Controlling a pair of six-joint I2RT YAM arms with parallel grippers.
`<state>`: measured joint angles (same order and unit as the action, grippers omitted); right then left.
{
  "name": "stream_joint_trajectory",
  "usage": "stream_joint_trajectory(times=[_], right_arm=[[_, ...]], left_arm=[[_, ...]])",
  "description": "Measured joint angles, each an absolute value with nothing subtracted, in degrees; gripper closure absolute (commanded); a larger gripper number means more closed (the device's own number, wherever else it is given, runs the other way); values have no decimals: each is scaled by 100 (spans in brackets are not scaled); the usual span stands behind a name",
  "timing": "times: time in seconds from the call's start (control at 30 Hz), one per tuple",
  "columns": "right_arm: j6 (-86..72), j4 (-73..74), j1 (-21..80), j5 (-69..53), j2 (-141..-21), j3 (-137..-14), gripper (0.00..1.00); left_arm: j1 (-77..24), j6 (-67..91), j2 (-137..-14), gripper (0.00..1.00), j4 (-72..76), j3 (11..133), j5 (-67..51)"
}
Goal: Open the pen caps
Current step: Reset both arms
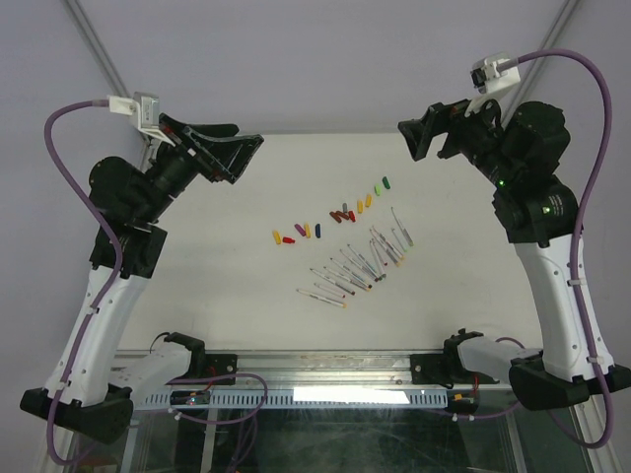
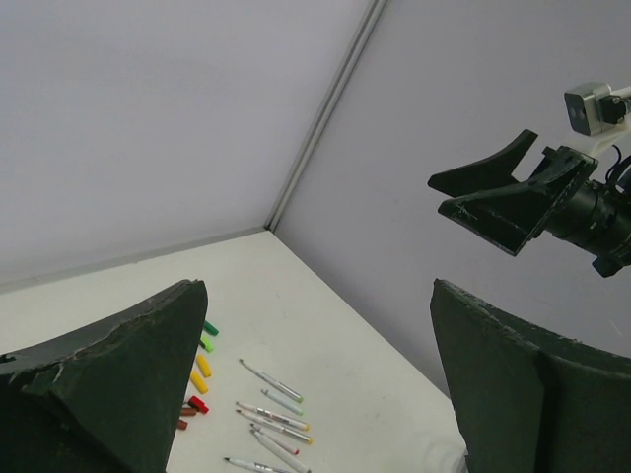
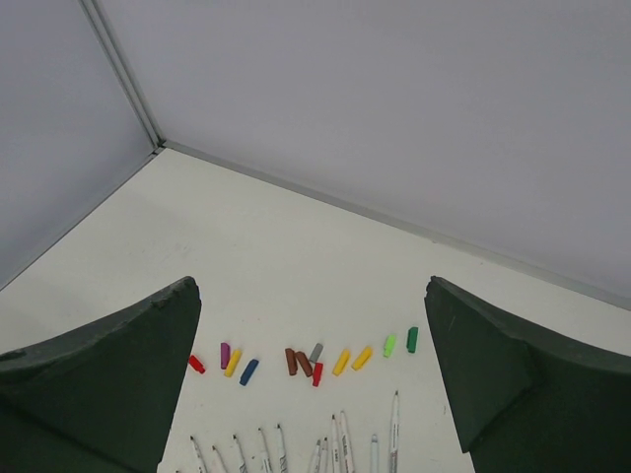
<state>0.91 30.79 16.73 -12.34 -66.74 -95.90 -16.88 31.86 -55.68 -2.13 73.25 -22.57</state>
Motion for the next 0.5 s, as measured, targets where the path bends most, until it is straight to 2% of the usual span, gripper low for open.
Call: stream_joint_trajectory(times=[0.5], right_arm=[[54,3083,1673,-1278,-6648,-9577,1]], left_arm=[[-1688,2934,-5249,1,-222,7048,-2110]])
